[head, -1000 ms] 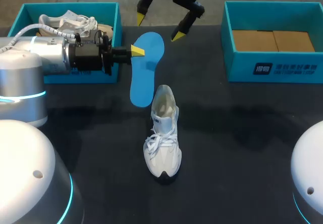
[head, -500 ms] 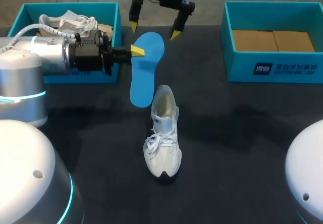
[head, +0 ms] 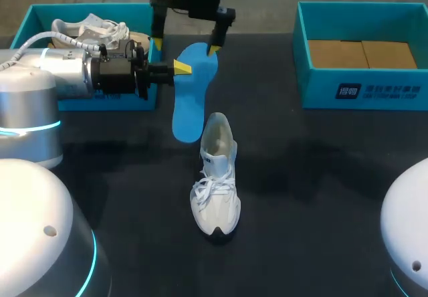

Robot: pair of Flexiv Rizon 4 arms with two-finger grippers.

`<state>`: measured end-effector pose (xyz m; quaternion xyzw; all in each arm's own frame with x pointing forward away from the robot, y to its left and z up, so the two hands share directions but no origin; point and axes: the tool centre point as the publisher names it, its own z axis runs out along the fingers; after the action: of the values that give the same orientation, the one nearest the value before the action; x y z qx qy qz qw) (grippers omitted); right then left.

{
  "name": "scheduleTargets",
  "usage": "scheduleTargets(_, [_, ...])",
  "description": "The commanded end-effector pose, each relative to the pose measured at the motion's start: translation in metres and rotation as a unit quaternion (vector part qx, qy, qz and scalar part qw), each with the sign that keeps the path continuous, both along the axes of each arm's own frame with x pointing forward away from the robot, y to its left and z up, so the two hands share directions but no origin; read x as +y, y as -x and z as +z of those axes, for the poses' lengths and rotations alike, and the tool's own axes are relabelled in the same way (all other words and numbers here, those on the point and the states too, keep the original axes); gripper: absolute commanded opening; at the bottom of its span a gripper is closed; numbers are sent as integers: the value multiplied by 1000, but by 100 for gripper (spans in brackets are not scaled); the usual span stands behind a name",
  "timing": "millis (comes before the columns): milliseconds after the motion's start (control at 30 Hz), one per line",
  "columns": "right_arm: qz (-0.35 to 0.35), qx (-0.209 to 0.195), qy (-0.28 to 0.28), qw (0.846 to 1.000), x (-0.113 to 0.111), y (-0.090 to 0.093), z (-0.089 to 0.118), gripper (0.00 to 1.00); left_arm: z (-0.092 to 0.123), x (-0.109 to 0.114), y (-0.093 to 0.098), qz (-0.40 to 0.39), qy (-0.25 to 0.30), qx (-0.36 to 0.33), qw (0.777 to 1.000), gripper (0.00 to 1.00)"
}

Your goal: Take the shoe out of the shoebox, open the shoe tongue, remove and reinsert the insole, then place the shoe into the shoebox

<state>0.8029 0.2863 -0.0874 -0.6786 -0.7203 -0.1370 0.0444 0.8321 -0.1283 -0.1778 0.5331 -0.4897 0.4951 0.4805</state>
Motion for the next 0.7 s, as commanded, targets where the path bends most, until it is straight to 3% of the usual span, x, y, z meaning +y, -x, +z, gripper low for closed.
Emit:
scheduleTargets(33, [9, -16, -79, 997, -16, 9, 5, 100, 0, 0, 1, 0, -1, 0, 1000, 0])
scheduleTargets(267, [5, -28, -232, 972, -43, 23, 9, 100, 0, 0, 1, 0, -1, 0, 1000, 0])
scheduleTargets(533, [16, -24, -314, 949, -61, 24, 22, 100, 0, 0, 1, 0, -1, 0, 1000, 0])
scheduleTargets(700, [36, -26, -392, 919, -77, 23, 25, 100, 0, 0, 1, 0, -1, 0, 1000, 0])
